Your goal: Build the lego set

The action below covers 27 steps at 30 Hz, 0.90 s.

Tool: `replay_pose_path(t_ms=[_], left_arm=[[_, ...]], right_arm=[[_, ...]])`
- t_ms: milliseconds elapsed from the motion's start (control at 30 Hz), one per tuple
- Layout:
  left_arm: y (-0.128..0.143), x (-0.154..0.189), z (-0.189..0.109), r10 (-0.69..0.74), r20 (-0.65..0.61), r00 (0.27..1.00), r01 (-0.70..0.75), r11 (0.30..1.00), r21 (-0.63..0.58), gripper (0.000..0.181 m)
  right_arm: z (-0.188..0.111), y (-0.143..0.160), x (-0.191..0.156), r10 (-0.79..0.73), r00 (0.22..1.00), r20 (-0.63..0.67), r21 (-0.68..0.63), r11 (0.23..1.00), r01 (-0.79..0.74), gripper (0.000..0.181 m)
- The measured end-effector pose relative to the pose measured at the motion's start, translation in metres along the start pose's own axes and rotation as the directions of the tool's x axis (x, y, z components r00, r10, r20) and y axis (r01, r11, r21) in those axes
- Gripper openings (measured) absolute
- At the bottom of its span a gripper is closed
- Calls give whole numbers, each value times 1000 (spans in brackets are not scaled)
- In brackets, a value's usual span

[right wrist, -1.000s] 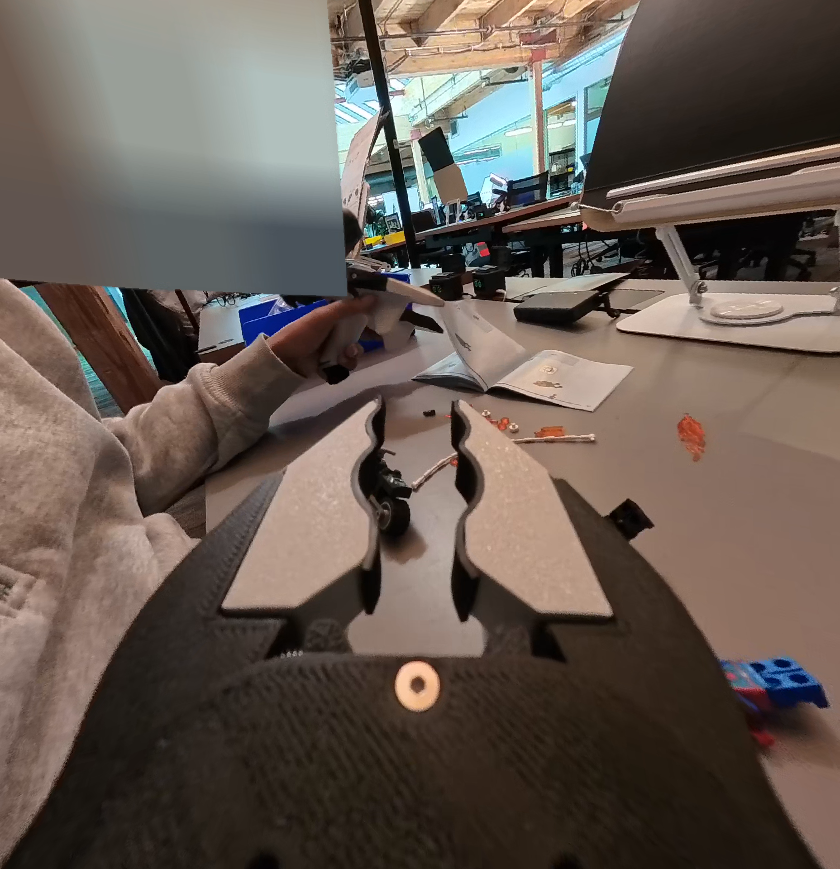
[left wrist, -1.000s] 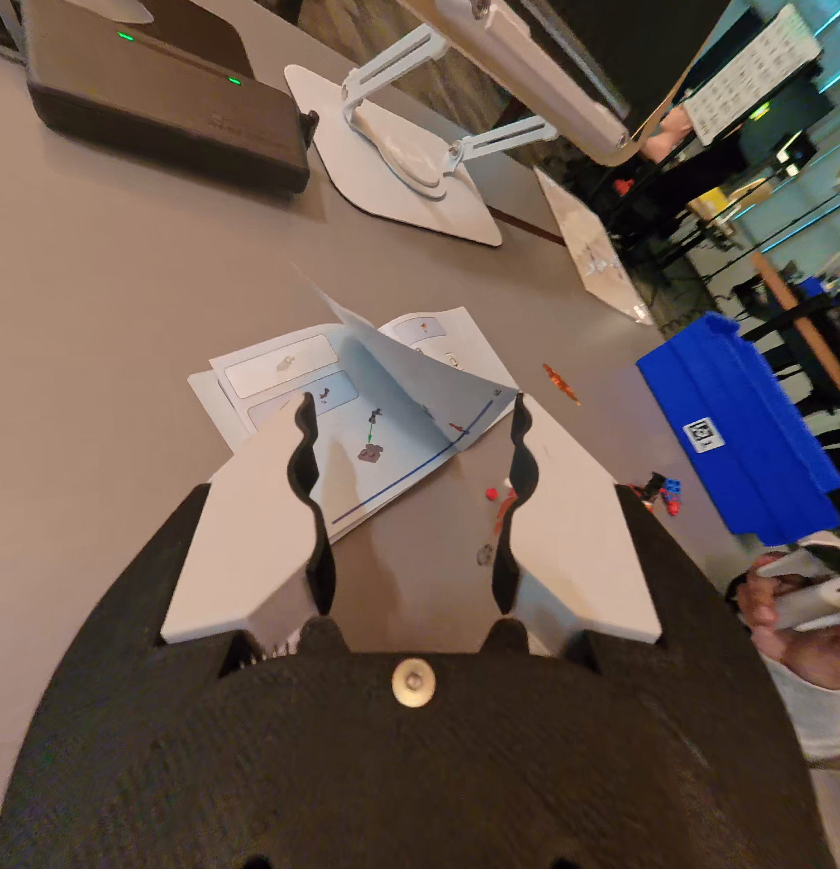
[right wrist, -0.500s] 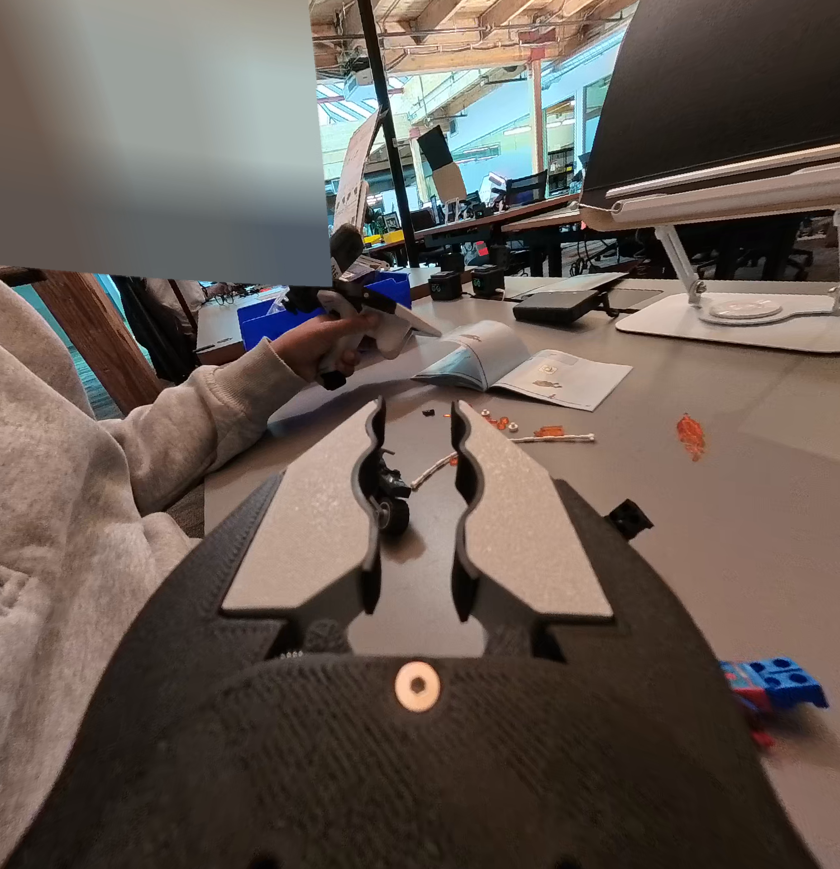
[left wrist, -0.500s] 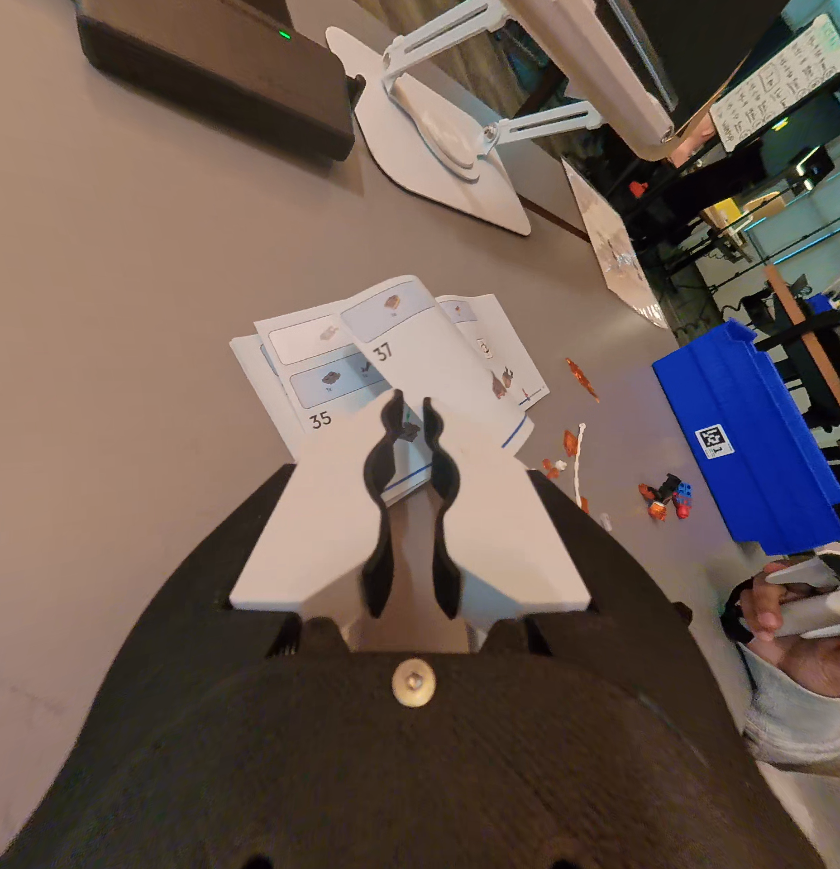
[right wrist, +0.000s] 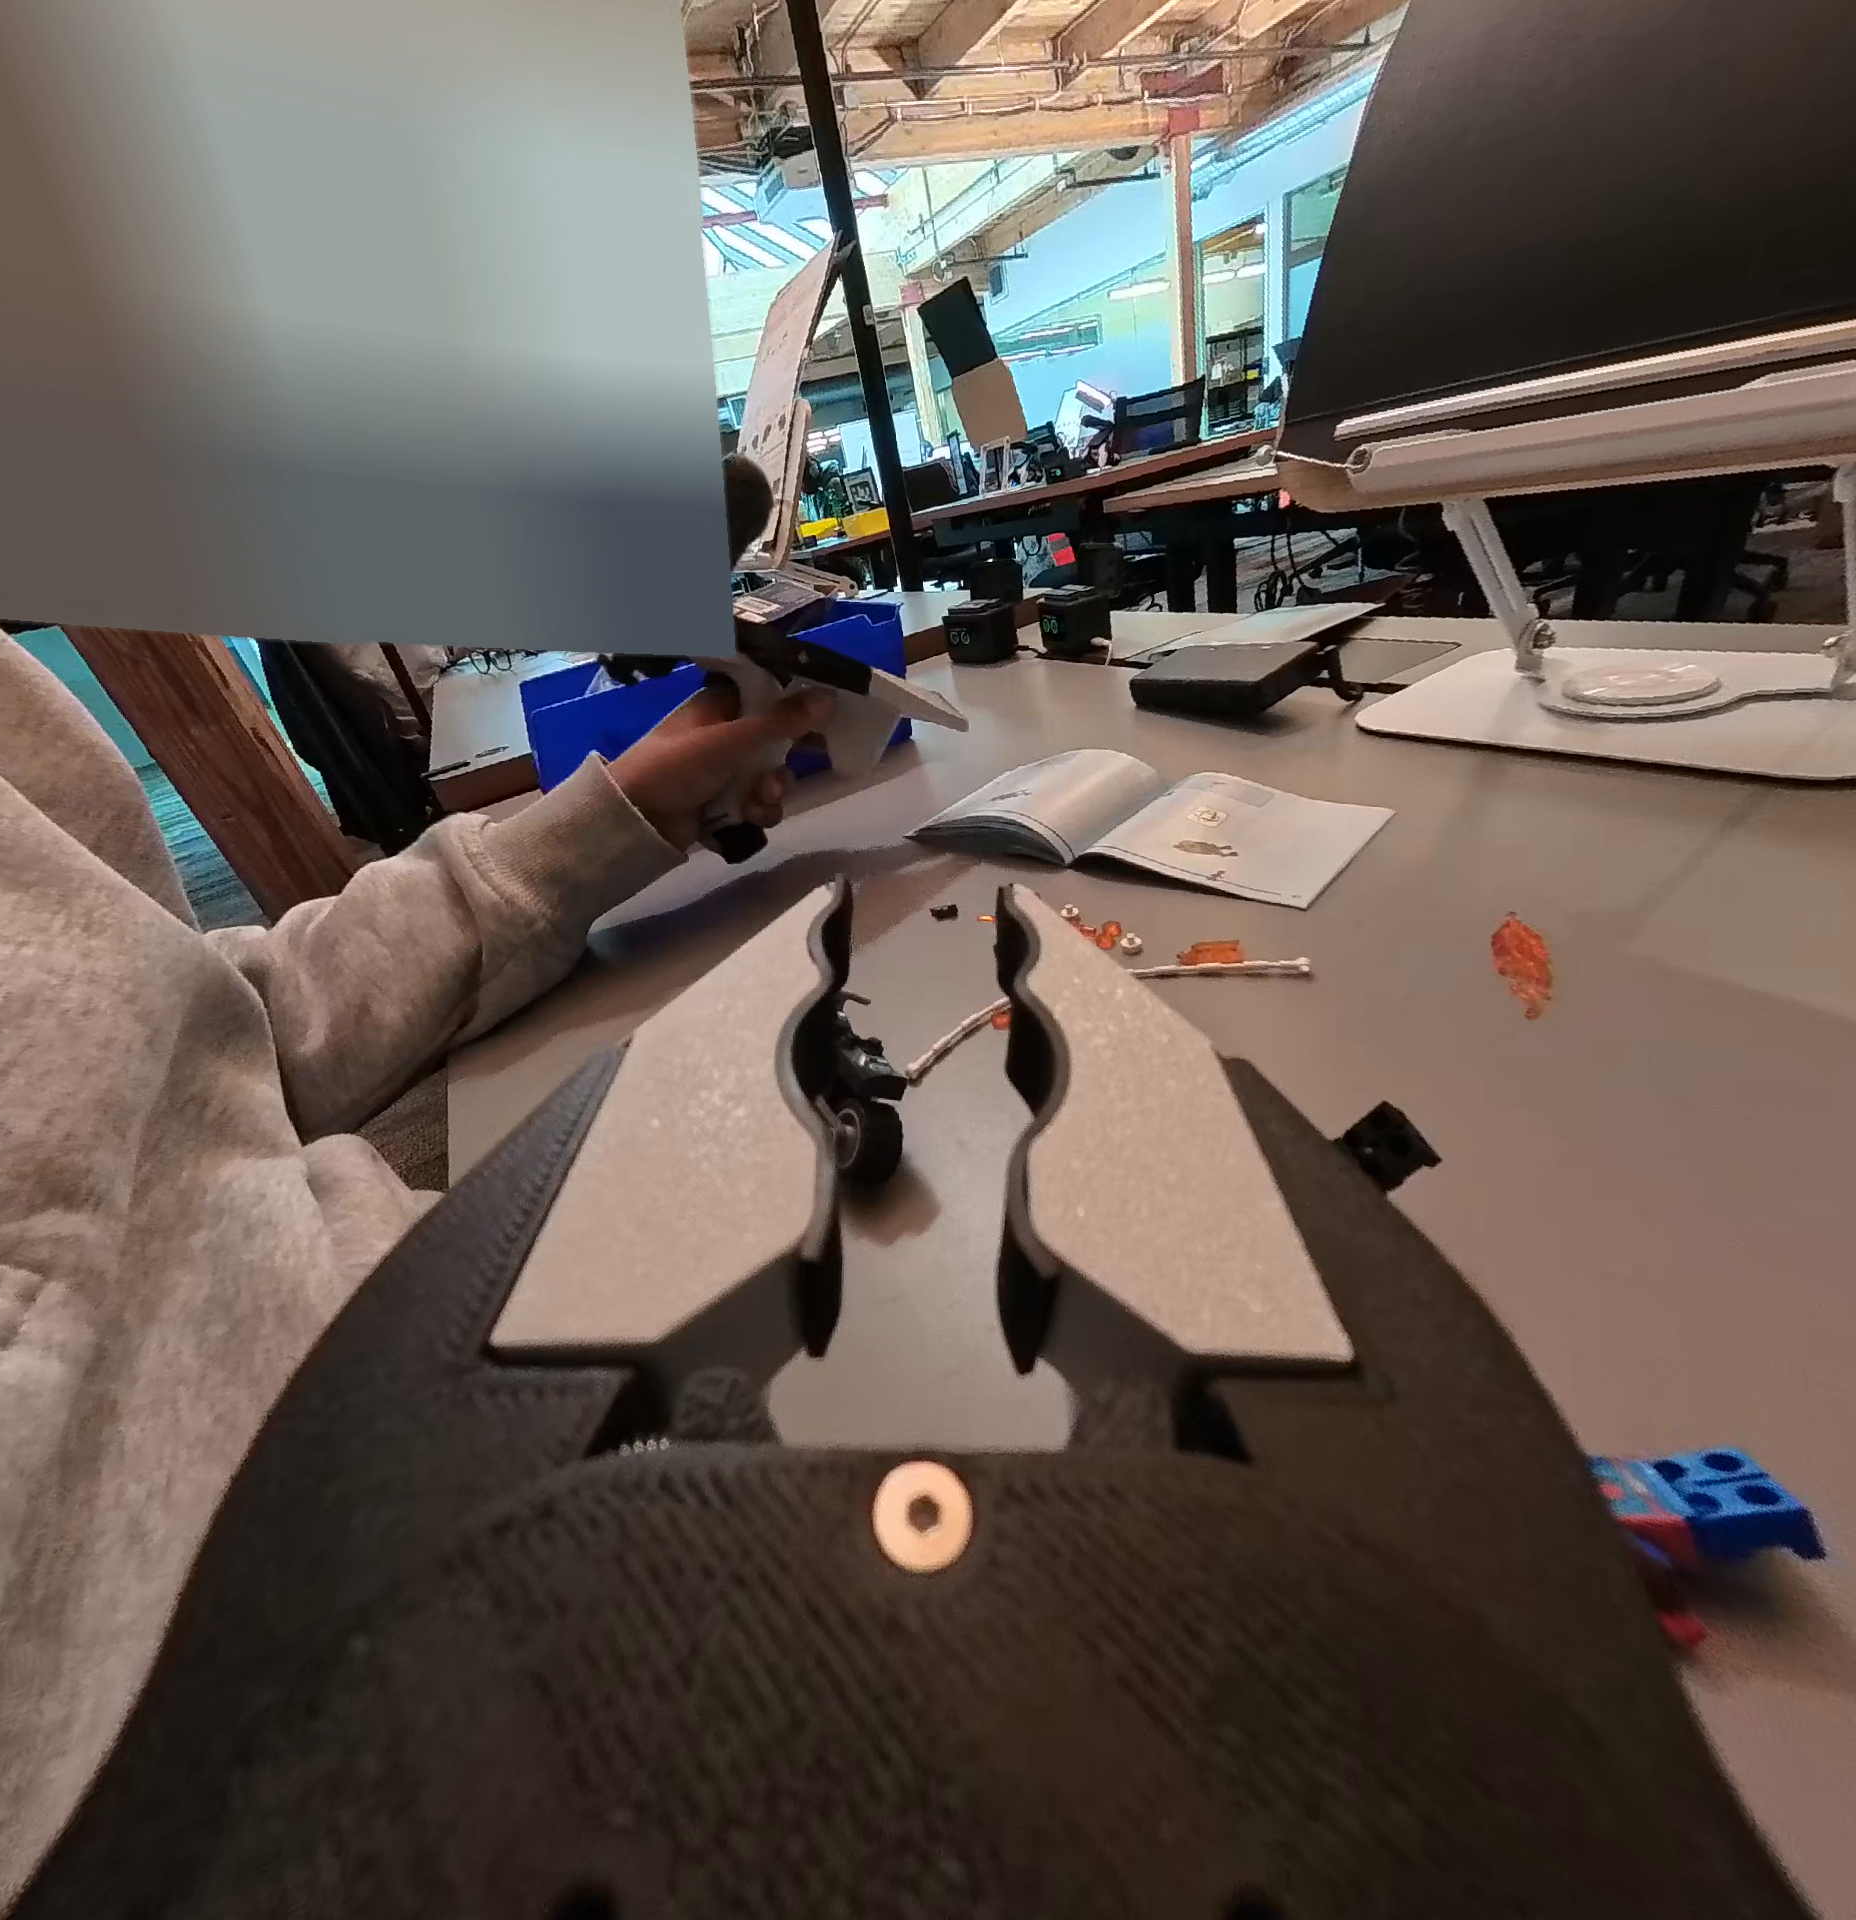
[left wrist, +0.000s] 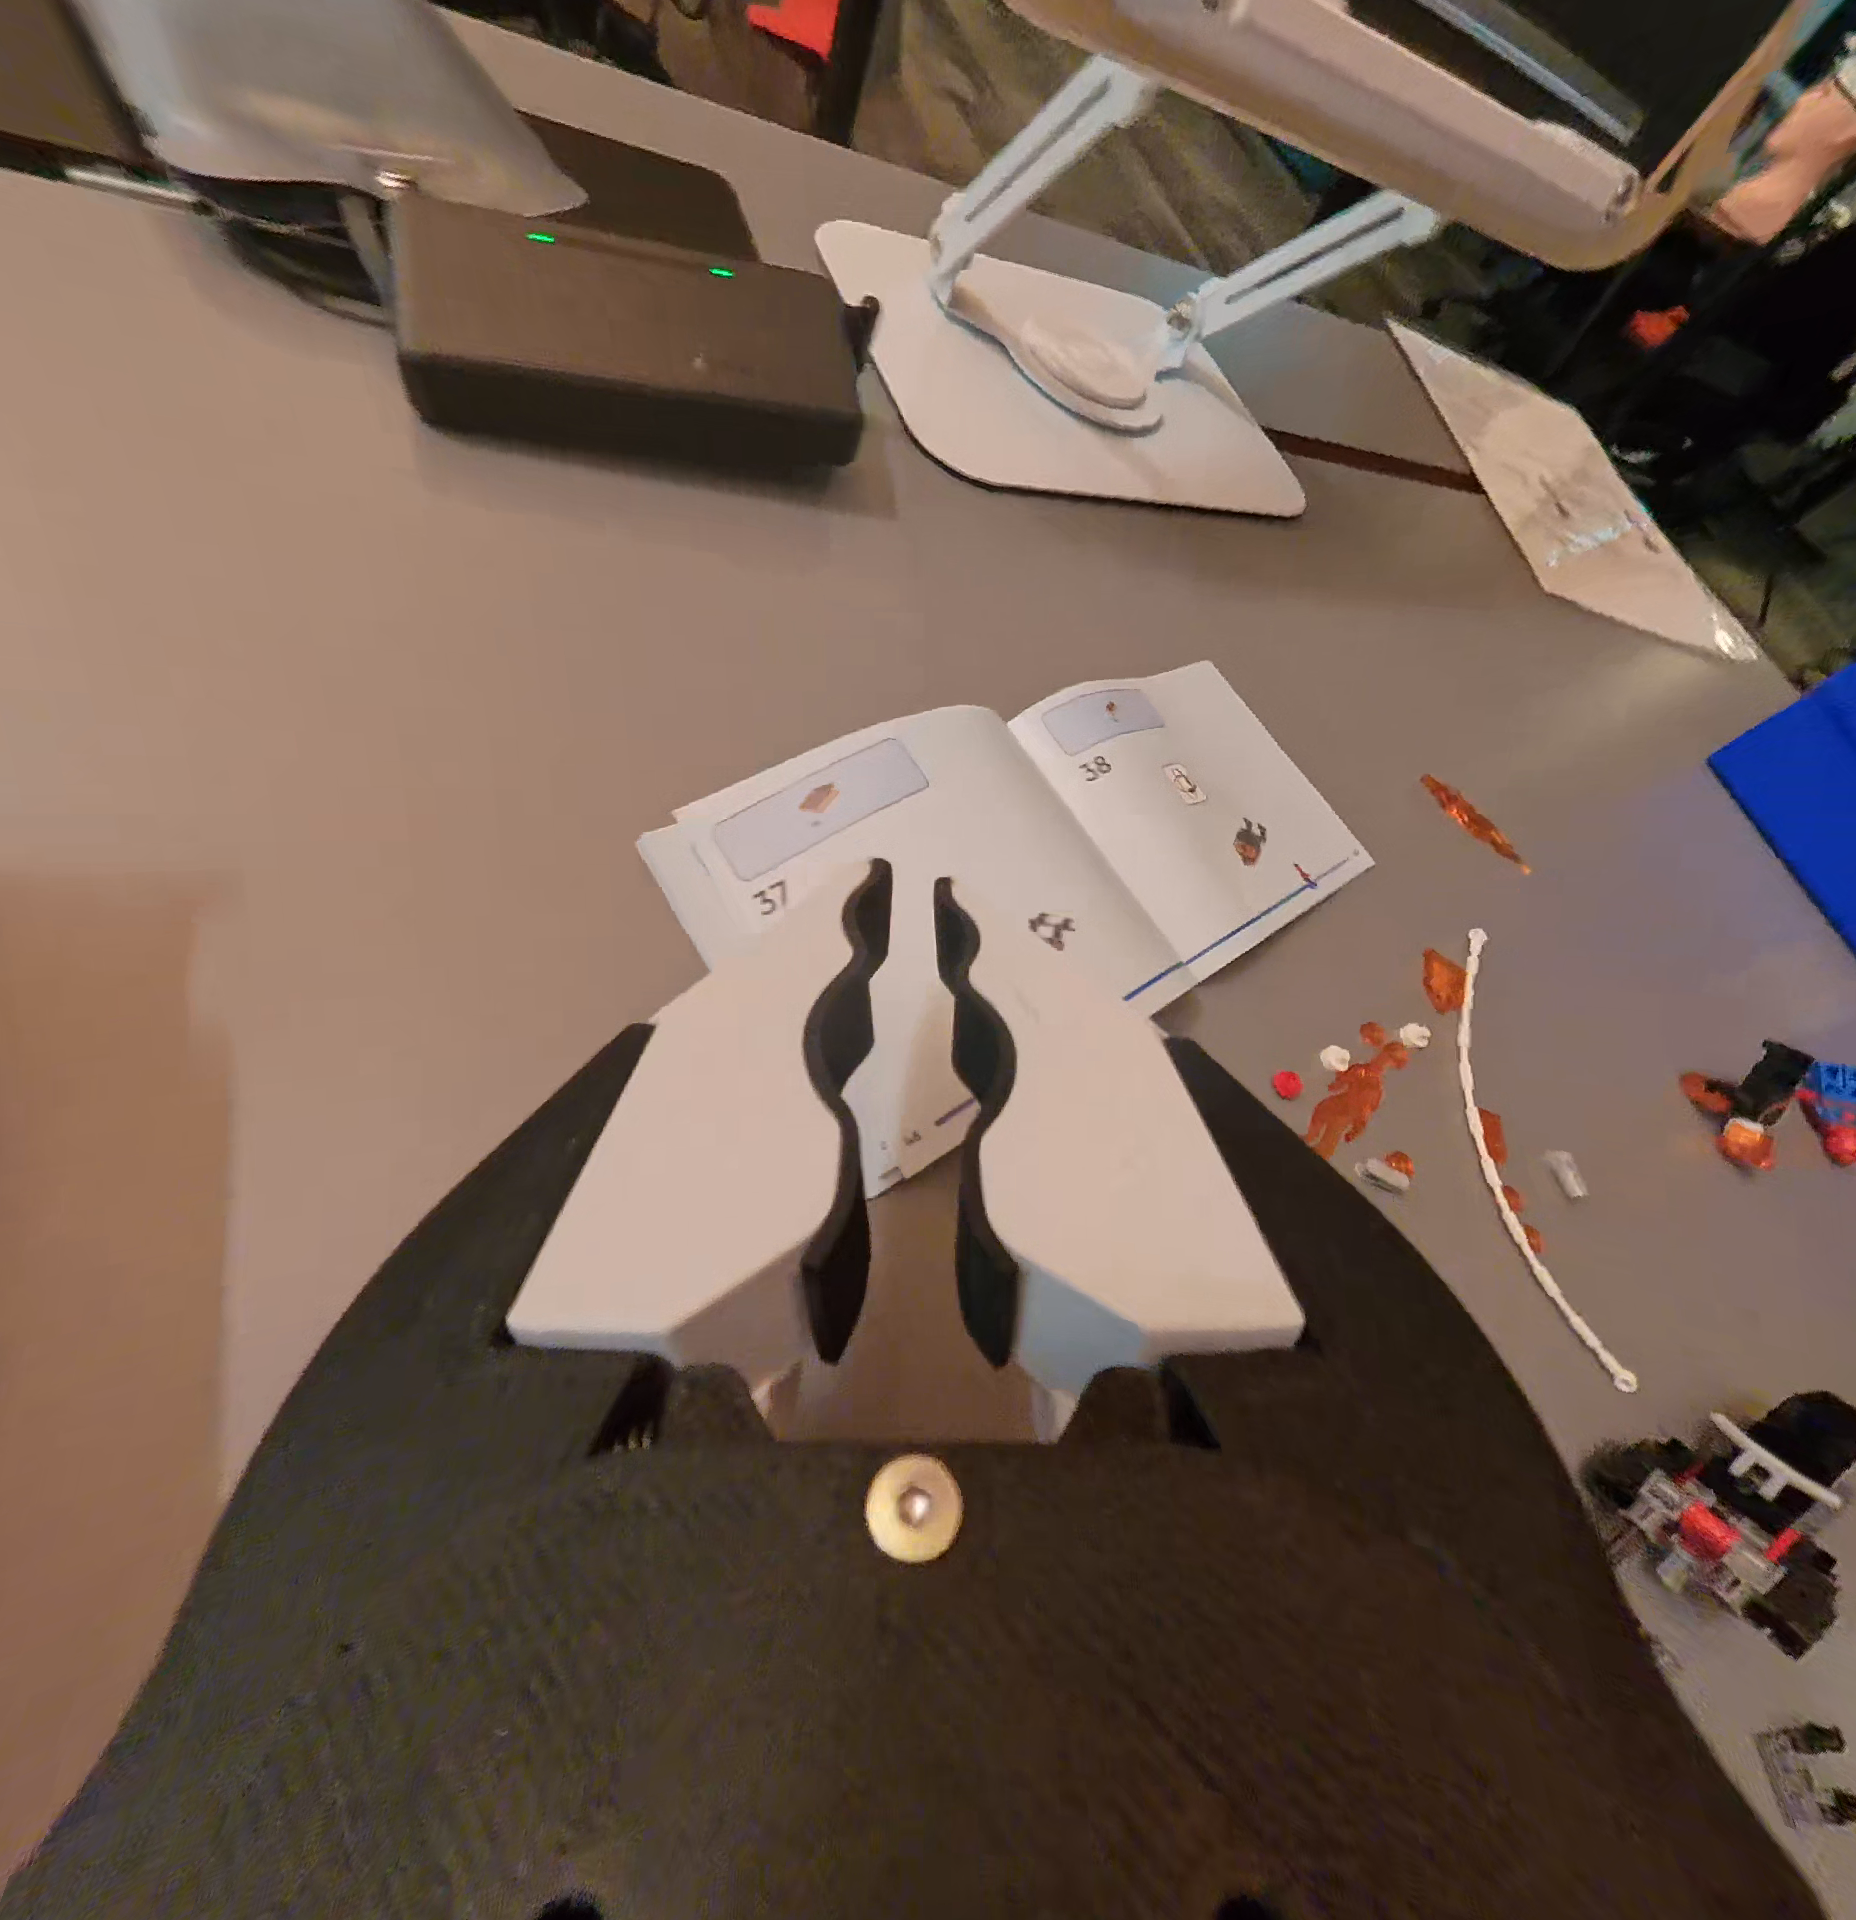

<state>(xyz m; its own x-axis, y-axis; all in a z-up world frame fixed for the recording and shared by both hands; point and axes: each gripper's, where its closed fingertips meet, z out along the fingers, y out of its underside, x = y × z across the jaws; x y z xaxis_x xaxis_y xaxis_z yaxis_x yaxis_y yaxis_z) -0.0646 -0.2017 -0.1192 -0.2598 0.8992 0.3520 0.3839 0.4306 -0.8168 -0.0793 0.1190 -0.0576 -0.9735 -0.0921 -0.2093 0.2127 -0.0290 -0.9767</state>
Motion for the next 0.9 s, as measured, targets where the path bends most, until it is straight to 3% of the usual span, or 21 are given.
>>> replay_pose_path(t_ms=[233,400,667,767,900], left_arm=[[8,21,10,148,-26,989,-149,988,-33,3],[5,39,9,259,-62,964,-258,966,24,0],[-6,33,-6,296,-16,955,-293,951,103,0],[0,27,-6,307,-4,952,-306,949,78,0],[5,33,-4,272,-69,960,-267,961,69,0]], right_arm=[[4,-2,3,-24,1000,-20,8,1000,24,25],[14,-3,3,-30,999,-15,2,1000,30,25],[46,-36,1,-60,998,20,27,998,59,26],[63,-37,12,-58,998,-23,-27,998,57,25],[90,-24,25,24,999,-25,-147,989,-28,41]])
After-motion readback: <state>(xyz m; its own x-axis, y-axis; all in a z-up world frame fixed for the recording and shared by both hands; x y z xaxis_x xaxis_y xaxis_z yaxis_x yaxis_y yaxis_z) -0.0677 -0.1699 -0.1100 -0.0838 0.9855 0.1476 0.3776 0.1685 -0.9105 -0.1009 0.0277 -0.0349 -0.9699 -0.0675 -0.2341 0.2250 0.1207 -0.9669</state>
